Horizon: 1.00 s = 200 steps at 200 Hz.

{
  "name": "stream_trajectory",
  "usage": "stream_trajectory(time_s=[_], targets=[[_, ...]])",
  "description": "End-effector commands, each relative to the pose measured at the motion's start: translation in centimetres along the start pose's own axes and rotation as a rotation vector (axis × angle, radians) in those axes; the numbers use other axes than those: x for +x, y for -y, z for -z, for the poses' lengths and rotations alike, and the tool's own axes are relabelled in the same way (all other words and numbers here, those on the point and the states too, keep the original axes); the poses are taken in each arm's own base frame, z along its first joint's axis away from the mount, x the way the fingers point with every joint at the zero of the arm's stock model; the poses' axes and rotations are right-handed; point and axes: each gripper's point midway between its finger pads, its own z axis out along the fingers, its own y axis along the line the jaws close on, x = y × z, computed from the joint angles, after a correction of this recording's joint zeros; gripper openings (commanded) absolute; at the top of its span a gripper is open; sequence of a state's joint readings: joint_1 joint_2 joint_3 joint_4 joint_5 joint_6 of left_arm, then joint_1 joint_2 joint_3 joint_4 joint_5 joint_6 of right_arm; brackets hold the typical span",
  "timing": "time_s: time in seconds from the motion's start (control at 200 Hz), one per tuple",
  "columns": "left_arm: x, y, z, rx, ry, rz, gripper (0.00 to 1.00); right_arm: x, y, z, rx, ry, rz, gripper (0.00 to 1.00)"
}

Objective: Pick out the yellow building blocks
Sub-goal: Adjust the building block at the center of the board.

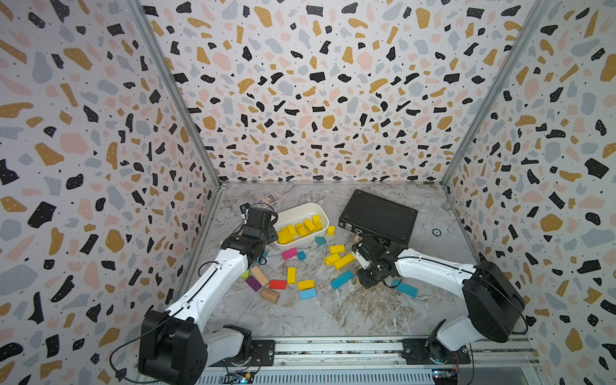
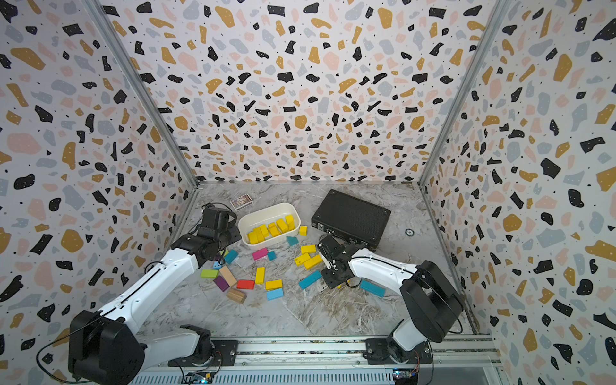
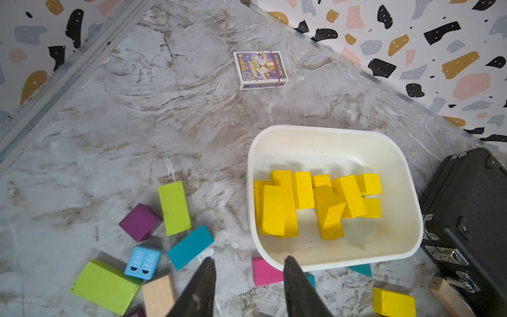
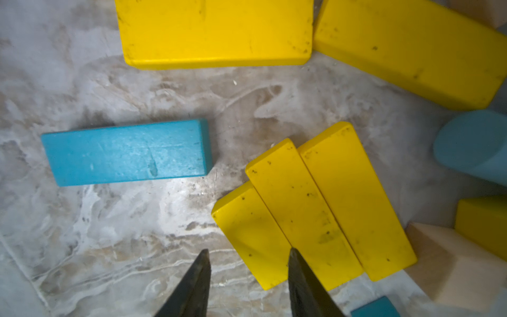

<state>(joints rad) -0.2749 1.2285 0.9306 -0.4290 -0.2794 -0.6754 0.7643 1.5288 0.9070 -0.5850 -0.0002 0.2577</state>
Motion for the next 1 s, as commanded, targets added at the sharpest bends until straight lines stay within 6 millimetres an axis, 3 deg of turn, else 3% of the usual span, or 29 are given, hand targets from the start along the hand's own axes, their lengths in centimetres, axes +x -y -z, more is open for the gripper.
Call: stream_trajectory(time_s=[0.0, 0.215, 0.526, 0.631, 0.821, 0.896, 0.996], targets=[[-0.5, -0.1, 0.1, 0.000, 0.032, 0.021, 0.42, 0.5, 0.2, 0.1, 0.020, -0.034, 0.045, 0.50], [-0.6, -0.1, 0.2, 0.001, 0.034, 0.023, 0.42, 1.4, 0.0, -0.9, 0.044, -0.093, 0.109, 0.52], [-0.6, -0.6, 0.8, -0.006, 0.046, 0.029, 0.42, 1.8, -4.7, -0.3, -0.105, -0.073, 0.156, 0.52], [-0.6, -0.6, 0.8, -0.005, 0.045, 0.030, 0.42, 1.4, -4.5, 0.4, -0.094, -0.029, 0.142, 0.52], [-0.7, -0.4, 0.8, -0.002, 0.044, 0.034, 0.42, 0.9, -2.0, 1.2, 0.046, 0.022, 0.163, 0.53], [-0.7, -0.4, 0.8, -0.002, 0.045, 0.034, 0.42, 1.3, -2.3, 1.1, 0.022, 0.008, 0.201, 0.53], [-0.6, -0.5, 0.7, -0.005, 0.043, 0.039, 0.42, 2.1, -4.2, 0.9, -0.095, -0.020, 0.284, 0.53]])
